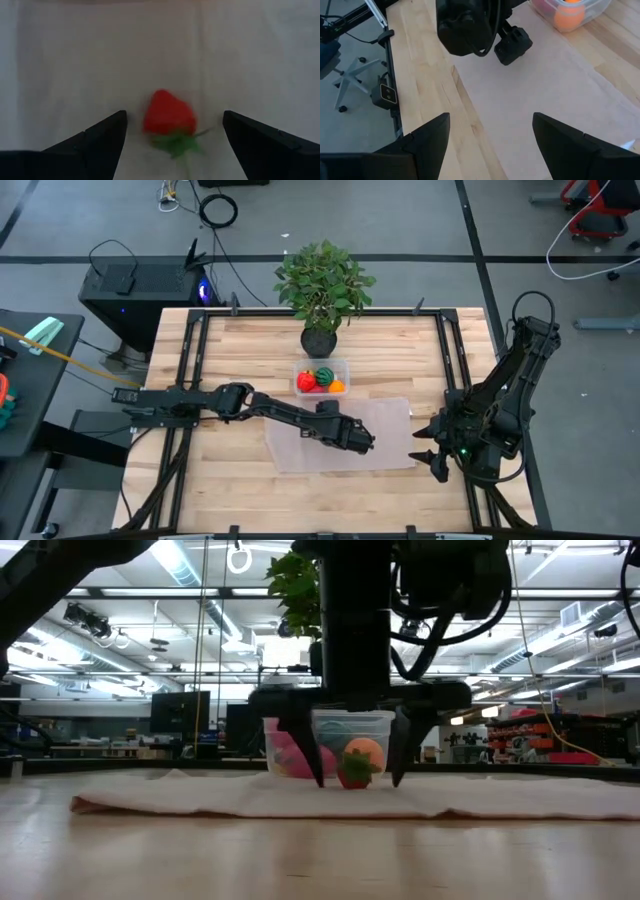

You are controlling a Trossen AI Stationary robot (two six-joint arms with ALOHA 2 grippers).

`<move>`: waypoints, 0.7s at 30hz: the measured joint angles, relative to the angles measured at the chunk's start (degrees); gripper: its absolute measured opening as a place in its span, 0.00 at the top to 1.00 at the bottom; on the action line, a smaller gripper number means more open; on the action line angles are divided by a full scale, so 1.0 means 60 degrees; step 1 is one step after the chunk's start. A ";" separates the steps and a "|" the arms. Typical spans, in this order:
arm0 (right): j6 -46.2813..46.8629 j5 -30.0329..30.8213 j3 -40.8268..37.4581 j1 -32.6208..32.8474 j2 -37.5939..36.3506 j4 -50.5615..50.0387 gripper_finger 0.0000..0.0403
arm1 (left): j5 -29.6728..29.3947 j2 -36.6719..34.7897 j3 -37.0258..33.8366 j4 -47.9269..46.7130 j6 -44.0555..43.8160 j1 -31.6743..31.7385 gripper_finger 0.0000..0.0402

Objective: Pick and placing Produce into tupperware
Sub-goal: Put the strawberry into the transparent bin

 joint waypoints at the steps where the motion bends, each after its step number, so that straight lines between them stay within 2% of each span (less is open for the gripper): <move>1: -0.0003 -0.0004 0.0000 0.0000 0.0003 0.0003 0.28 | -0.0067 0.0000 0.0000 0.0080 0.0000 -0.0015 0.16; 9: -0.0004 0.0015 0.0000 -0.0001 0.0003 -0.0004 0.28 | -0.0230 0.0000 0.0000 0.0147 0.0056 -0.0010 0.17; 21: -0.0040 -0.0001 0.0000 -0.0001 0.0000 -0.0004 0.28 | -0.0261 0.0000 0.0000 0.0140 0.0051 -0.0012 0.27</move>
